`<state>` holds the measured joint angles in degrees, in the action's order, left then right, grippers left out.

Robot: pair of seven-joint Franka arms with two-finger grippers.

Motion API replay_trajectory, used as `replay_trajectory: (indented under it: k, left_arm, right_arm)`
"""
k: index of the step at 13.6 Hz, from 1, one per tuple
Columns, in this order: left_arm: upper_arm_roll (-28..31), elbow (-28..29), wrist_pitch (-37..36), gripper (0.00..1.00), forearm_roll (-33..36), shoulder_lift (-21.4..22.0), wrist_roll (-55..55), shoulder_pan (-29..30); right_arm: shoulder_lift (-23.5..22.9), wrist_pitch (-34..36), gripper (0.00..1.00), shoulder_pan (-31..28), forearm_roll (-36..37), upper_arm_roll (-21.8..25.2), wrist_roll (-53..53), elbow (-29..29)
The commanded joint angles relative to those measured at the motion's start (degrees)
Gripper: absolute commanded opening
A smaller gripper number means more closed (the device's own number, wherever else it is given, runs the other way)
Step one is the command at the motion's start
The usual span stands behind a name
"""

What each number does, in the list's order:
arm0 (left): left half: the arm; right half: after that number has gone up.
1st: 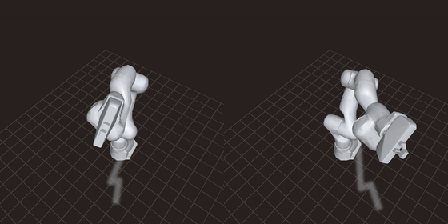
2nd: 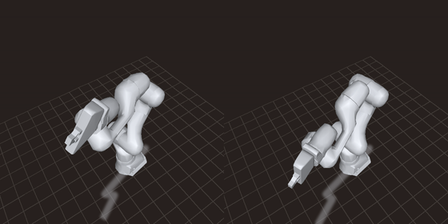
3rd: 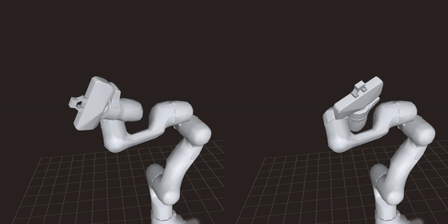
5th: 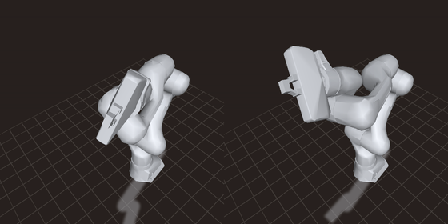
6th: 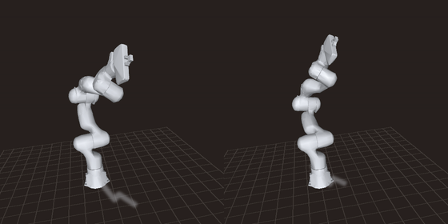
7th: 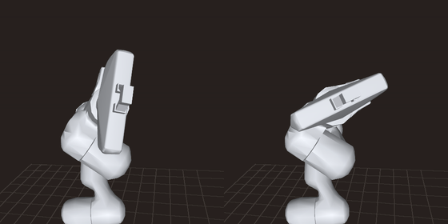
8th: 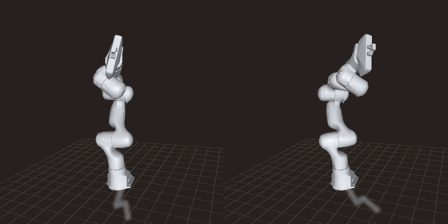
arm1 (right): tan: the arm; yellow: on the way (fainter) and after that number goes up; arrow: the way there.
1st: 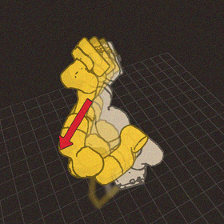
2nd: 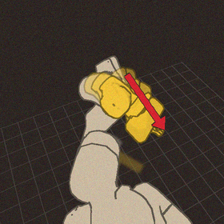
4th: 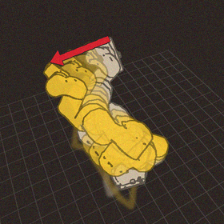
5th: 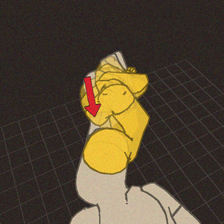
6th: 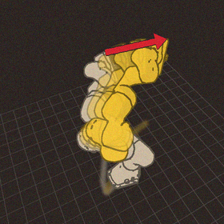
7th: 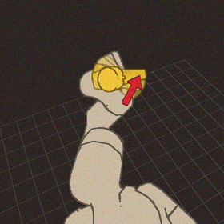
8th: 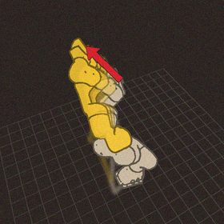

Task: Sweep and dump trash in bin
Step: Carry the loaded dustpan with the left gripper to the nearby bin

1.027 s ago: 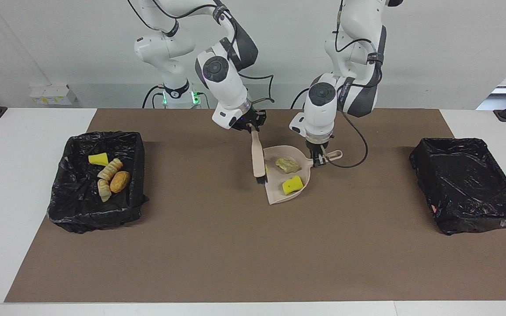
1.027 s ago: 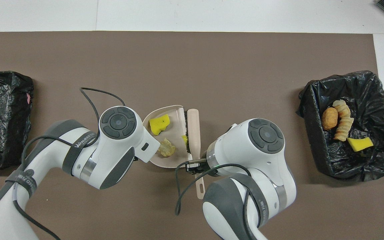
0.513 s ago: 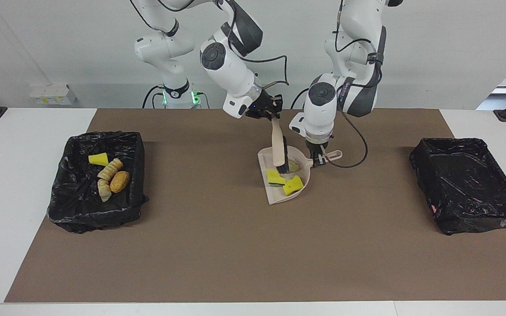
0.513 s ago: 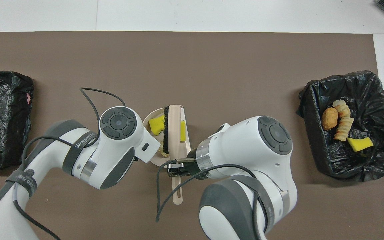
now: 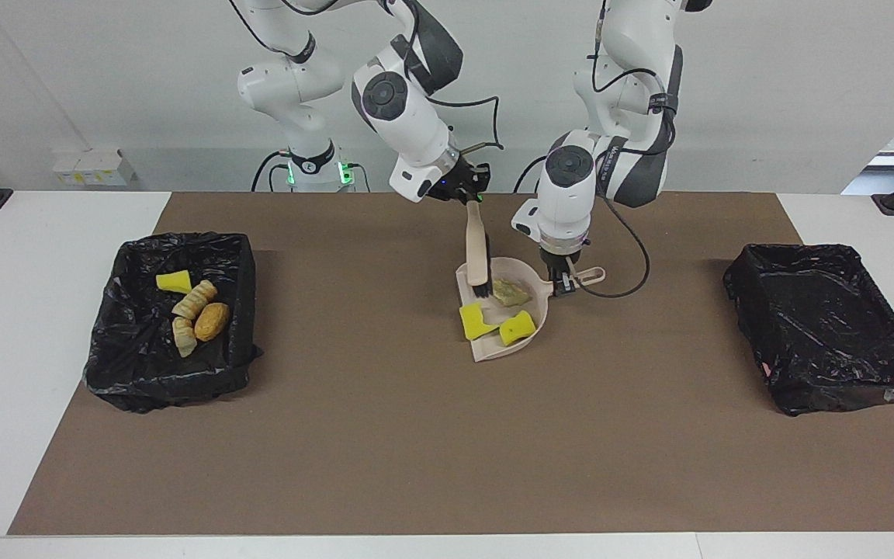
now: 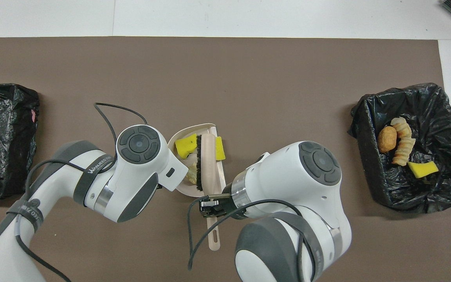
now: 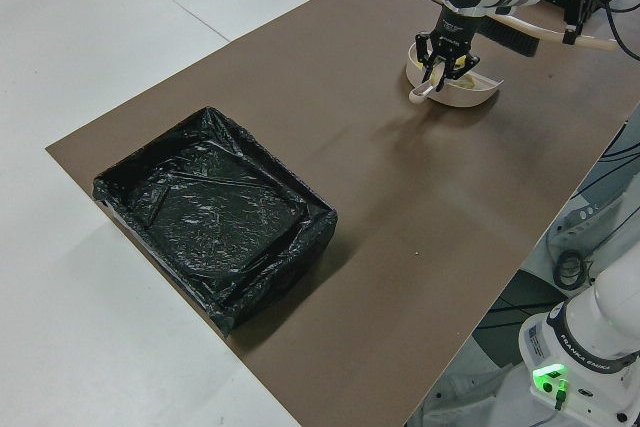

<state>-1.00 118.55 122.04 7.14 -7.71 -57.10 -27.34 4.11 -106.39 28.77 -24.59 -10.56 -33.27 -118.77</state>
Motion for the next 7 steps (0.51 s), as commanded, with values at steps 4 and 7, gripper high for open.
replay_trajectory:
  k: [4,7]
  left_arm:
    - [-0.3,0.8,6.4,0.00,-0.8,-0.1,-12.0,5.8]
    - [-0.3,-0.6,6.4,0.00,-2.7,0.4,-16.3,8.0]
  right_arm:
    - [3.4,-2.2,0.00,8.7,6.9,-0.3,-11.3,-7.3]
    - [0.7,-6.7,0.00,12.9,7.2,-0.3,-13.2,-7.1]
